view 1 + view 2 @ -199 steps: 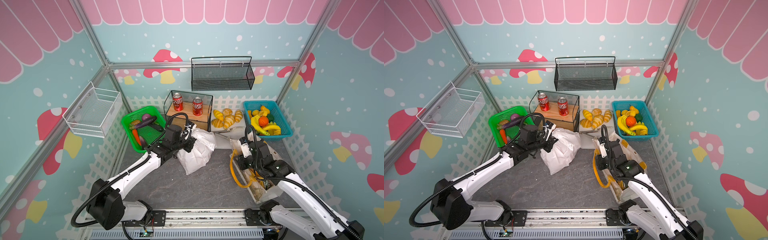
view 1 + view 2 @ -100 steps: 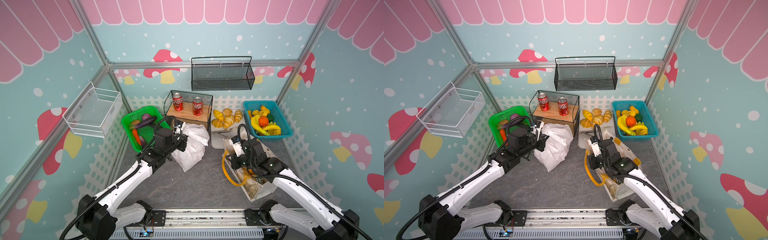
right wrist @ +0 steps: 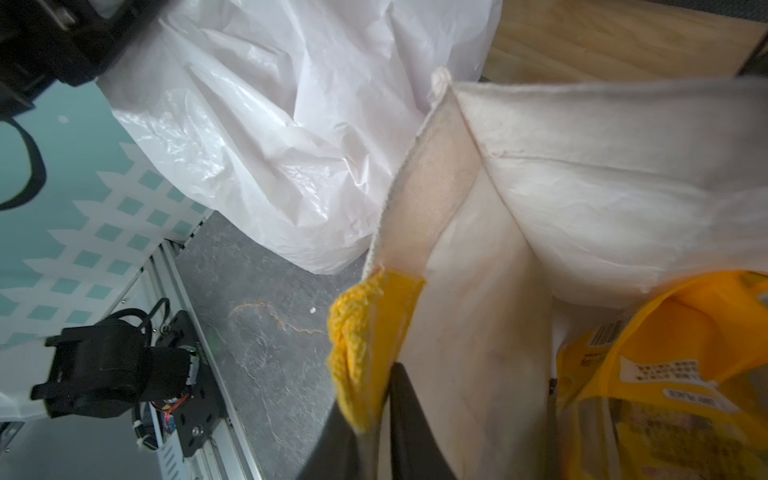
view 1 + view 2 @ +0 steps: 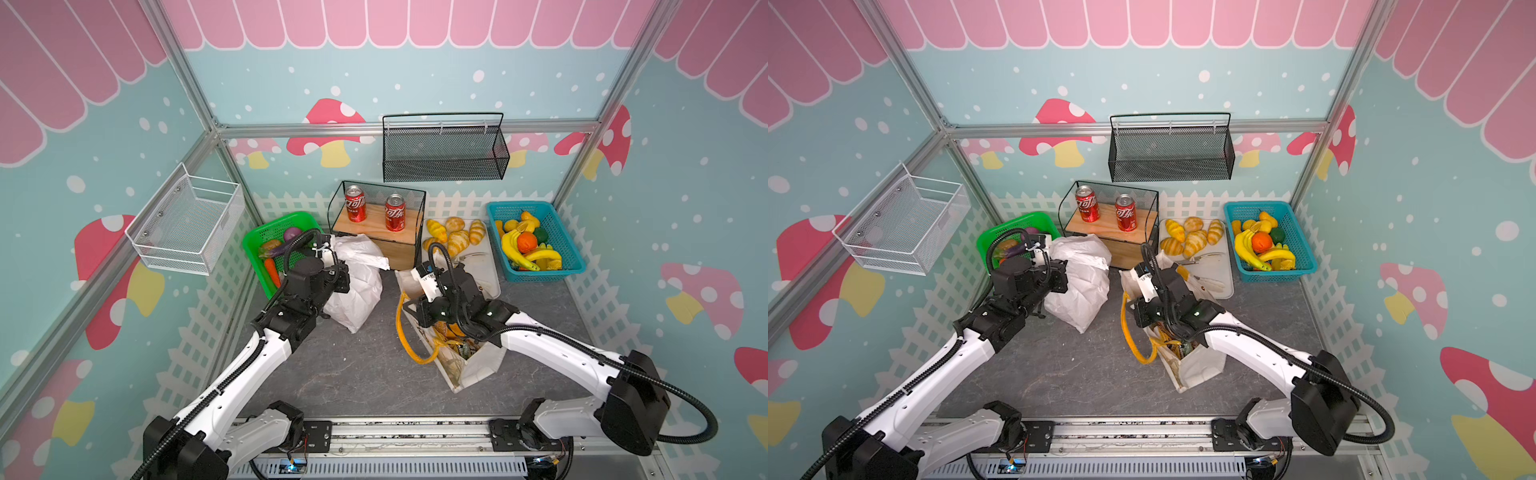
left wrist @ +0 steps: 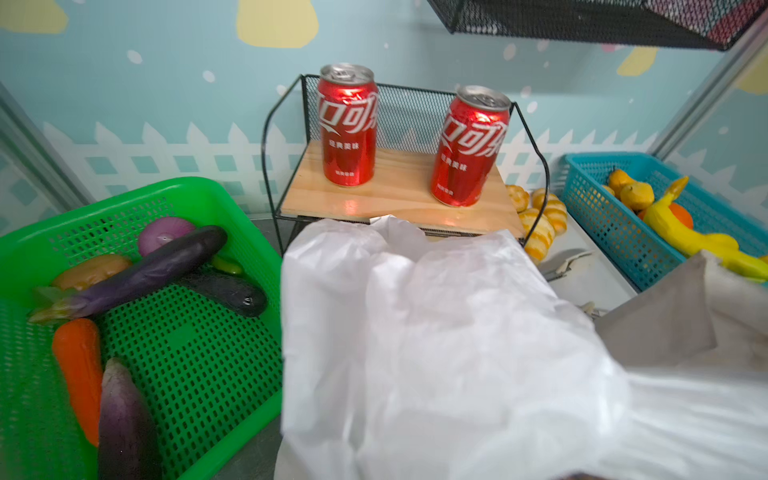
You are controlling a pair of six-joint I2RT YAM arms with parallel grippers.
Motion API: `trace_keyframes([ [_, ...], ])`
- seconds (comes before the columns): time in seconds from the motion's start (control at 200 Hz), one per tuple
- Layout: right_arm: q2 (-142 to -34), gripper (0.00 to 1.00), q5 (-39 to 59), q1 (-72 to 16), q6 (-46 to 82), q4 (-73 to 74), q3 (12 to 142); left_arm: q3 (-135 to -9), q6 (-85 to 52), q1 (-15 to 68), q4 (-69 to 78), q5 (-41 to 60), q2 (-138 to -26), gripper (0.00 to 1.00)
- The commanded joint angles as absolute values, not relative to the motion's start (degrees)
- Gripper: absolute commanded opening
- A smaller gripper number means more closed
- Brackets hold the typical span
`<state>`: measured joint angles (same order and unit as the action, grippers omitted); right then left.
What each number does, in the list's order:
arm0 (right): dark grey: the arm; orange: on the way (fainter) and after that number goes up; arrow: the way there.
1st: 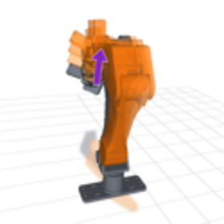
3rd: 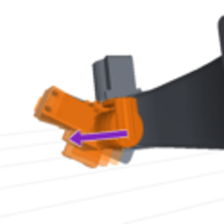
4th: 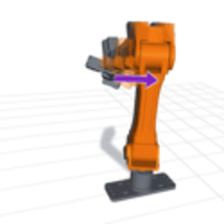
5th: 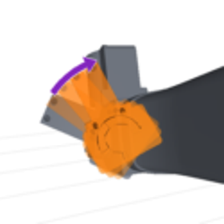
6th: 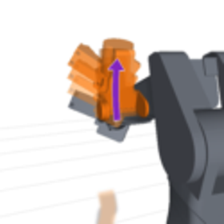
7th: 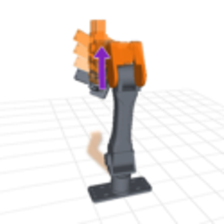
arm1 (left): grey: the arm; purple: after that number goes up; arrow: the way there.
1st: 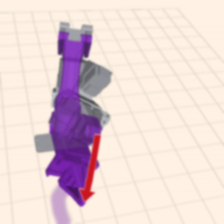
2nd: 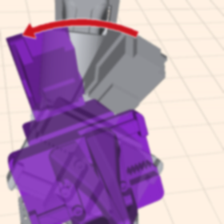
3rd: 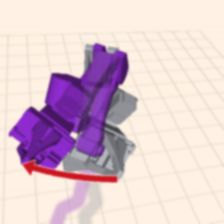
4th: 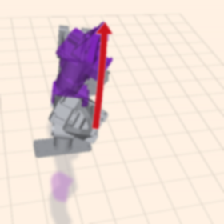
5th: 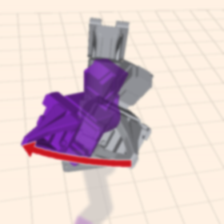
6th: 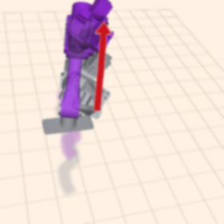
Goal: Place the mixed food into the grocery bags and tie them
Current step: 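Lift the tied white bag with the left gripper over the paper bag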
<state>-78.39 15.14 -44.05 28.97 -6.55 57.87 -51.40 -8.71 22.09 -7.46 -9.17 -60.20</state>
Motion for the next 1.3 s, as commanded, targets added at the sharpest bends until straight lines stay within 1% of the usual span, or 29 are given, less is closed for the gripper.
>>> trace_keyframes([
  [0.0,-77.49,0.34,16.17,-44.65,26.70,-0.92,61.90,-53.26,-13.37,21.95,-5.99,-12.32,-55.68,0.00],
  [0.05,-75.87,0.44,14.04,-44.57,24.21,-2.57,62.35,-54.31,-15.34,21.98,-6.42,-11.11,-53.93,0.00],
  [0.11,-73.28,0.52,10.82,-44.45,20.97,-4.92,62.64,-55.44,-17.90,22.54,-6.42,-8.53,-52.00,0.00],
  [0.175,-69.82,0.58,7.41,-44.06,17.56,-7.65,62.67,-56.33,-20.34,23.22,-5.85,-7.05,-50.05,0.00],
  [0.245,-66.34,0.63,3.84,-43.07,14.35,-11.02,62.67,-57.10,-21.89,27.19,-4.24,-7.46,-48.26,0.00],
  [0.35,-61.73,0.68,-0.53,-40.05,10.65,-16.41,62.71,-59.13,-23.04,32.71,-1.34,-7.82,-47.20,0.00],
  [0.435,-58.54,0.71,-2.50,-35.85,9.19,-19.94,62.21,-61.63,-22.62,38.46,1.43,-6.89,-48.29,0.00],
  [0.56,-54.64,0.76,-1.14,-29.03,9.04,-22.05,59.17,-66.04,-19.14,45.93,3.81,-4.64,-52.64,0.00],
  [0.7,-52.21,0.76,5.01,-27.03,10.91,-22.62,54.66,-69.19,-12.92,48.24,6.96,0.26,-58.46,0.00],
  [0.78,-50.83,0.75,5.60,-26.75,11.76,-23.64,52.56,-70.27,-7.39,48.25,8.88,4.96,-62.05,0.00],
  [0.851,-49.46,0.72,4.00,-26.33,12.12,-24.34,50.44,-71.32,-2.03,48.16,9.49,9.50,-64.89,0.00],
  [1.051,-48.12,0.53,3.97,-24.06,12.91,-24.89,46.18,-72.30,10.64,46.84,11.79,22.90,-70.15,0.00],
  [1.151,-47.10,0.37,4.38,-22.89,12.86,-24.36,45.67,-72.93,15.68,44.49,11.29,30.98,-71.96,0.00],
  [1.176,-46.88,0.31,4.82,-22.65,12.83,-24.10,45.56,-72.95,16.45,43.52,11.46,33.22,-72.37,0.00],
  [1.256,-46.59,0.17,5.80,-21.65,12.84,-23.58,45.52,-73.31,16.98,40.48,11.92,39.44,-73.98,0.00],
  [1.296,-46.58,0.12,6.26,-21.16,12.92,-23.51,45.48,-73.31,17.21,38.86,11.91,42.79,-74.60,0.00],
])
